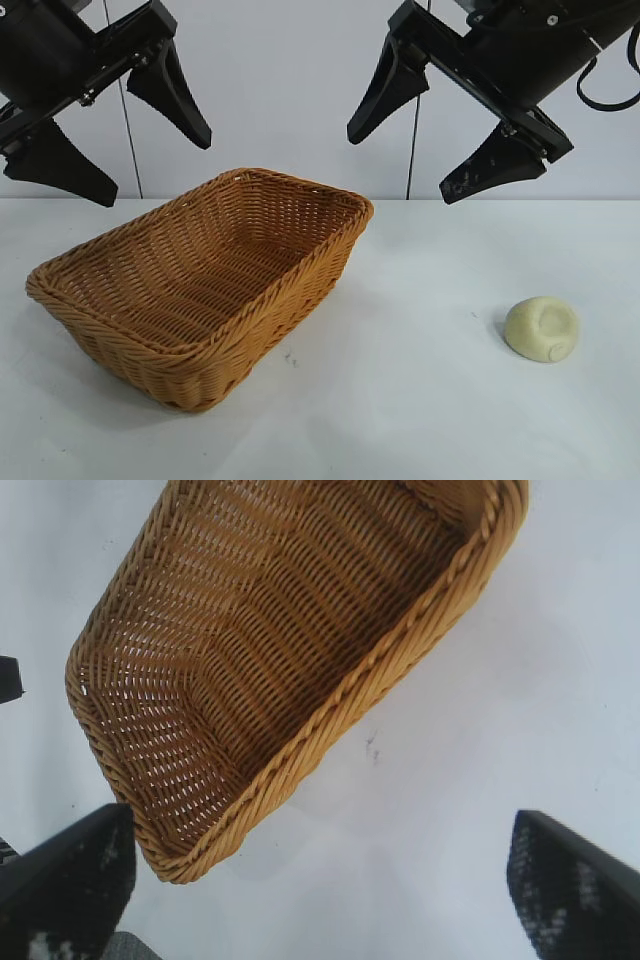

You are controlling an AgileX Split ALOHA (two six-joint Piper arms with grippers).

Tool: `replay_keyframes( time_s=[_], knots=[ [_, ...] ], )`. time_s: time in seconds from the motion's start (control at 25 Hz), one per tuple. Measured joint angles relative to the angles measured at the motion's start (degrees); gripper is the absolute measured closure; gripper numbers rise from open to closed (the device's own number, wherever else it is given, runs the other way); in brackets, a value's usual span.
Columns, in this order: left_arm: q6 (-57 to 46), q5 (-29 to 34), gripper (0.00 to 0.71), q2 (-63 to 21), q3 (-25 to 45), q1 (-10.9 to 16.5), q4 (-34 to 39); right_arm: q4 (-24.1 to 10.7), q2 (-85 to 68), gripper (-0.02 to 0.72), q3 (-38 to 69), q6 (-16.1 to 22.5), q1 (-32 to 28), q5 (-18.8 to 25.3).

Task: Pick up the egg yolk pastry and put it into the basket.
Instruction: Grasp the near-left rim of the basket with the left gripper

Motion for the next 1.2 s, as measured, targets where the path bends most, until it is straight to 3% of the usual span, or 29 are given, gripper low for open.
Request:
replay_keyframes(
  time_s=[0.4, 0.84, 1.0, 1.2],
  knots=[
    [-1.49, 1.96, 0.014, -1.84, 0.0, 0.48, 1.02, 0.0, 0.0, 0.006, 0.0, 0.0, 0.0, 0.0],
    [-20.41, 5.23, 0.014, -12.61, 6.12, 0.24, 9.3, 0.0, 0.0, 0.006, 0.0, 0.0, 0.0, -0.42],
    [-29.37, 5.12, 0.014, -15.24, 9.16, -3.13, 14.07, 0.0, 0.0, 0.006, 0.0, 0.0, 0.0, -0.42],
    [-50.16, 4.8, 0.014, -14.62, 9.68, -10.52, 29.16, 0.0, 0.0, 0.006, 0.0, 0.0, 0.0, -0.42]
  ],
)
